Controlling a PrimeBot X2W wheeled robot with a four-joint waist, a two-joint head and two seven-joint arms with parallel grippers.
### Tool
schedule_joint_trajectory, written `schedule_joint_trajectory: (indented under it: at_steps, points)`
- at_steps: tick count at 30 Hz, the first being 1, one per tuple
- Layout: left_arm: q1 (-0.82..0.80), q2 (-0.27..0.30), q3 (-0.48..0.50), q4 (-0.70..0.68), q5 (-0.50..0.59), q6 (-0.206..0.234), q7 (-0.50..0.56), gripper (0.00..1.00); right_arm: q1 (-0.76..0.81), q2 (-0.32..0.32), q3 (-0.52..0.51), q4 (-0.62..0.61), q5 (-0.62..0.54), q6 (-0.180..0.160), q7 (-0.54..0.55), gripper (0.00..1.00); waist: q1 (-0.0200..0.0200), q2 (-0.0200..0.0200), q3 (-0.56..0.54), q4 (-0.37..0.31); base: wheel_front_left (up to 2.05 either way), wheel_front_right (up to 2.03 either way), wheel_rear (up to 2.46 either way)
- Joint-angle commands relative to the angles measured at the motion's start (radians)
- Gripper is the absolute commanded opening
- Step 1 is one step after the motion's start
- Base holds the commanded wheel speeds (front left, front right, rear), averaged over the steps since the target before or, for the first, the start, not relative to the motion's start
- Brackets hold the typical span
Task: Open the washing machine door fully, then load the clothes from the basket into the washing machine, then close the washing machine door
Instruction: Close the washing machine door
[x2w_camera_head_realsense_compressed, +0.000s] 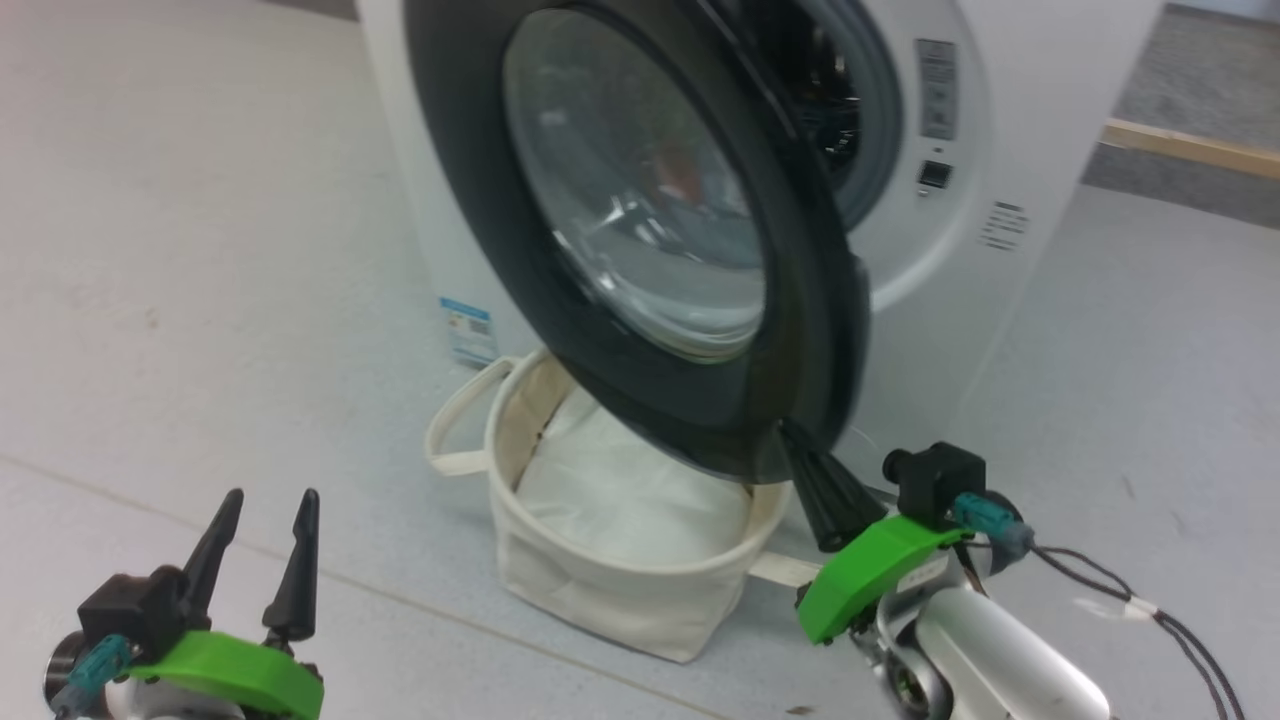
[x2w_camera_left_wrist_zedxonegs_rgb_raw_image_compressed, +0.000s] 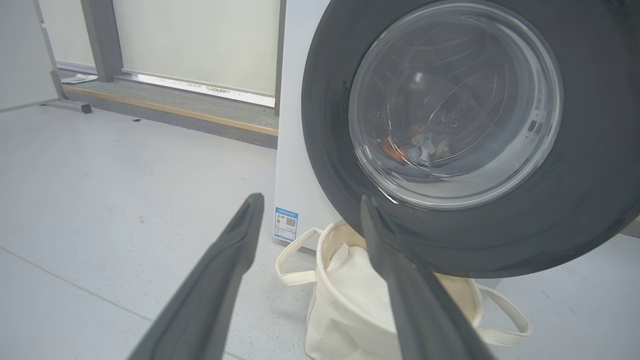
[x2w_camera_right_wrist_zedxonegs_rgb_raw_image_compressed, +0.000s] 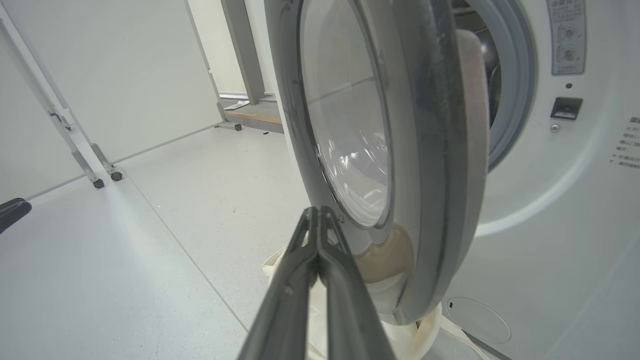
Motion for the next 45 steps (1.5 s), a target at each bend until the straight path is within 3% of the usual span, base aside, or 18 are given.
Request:
schedule_joint_trajectory:
  at_steps: [1,6,14,34,45]
  points:
    - [-0.029,0.017,0.029,-0.031,-0.013,-0.006,-0.012,1.00,-0.052,0.010,-0.001,-0.010,0.002,0.001,-0.012,0.00,0.0000,0.0000,0.005,0.051,0.00,0.00,0.00]
    - [-0.028,0.024,0.024,-0.029,-0.017,-0.006,-0.012,1.00,-0.084,0.002,-0.062,0.064,-0.017,0.001,-0.012,0.00,0.0000,0.0000,0.013,0.095,0.00,0.00,0.00]
    - [-0.036,0.032,0.028,-0.038,-0.026,-0.006,-0.012,1.00,-0.117,-0.011,-0.203,0.148,-0.074,0.001,-0.012,0.00,0.0000,0.0000,0.049,0.102,0.00,0.00,0.00]
    - [-0.133,0.056,0.018,-0.074,-0.059,-0.006,-0.012,1.00,-0.391,-0.108,-0.488,0.210,-0.228,0.001,-0.012,0.00,0.0000,0.0000,0.296,0.104,0.00,0.00,0.00]
    - [-0.156,0.048,0.019,-0.093,-0.066,-0.006,-0.012,1.00,-0.534,-0.127,-0.608,0.272,-0.338,0.001,-0.012,0.00,0.0000,0.0000,0.308,0.113,0.00,0.00,0.00]
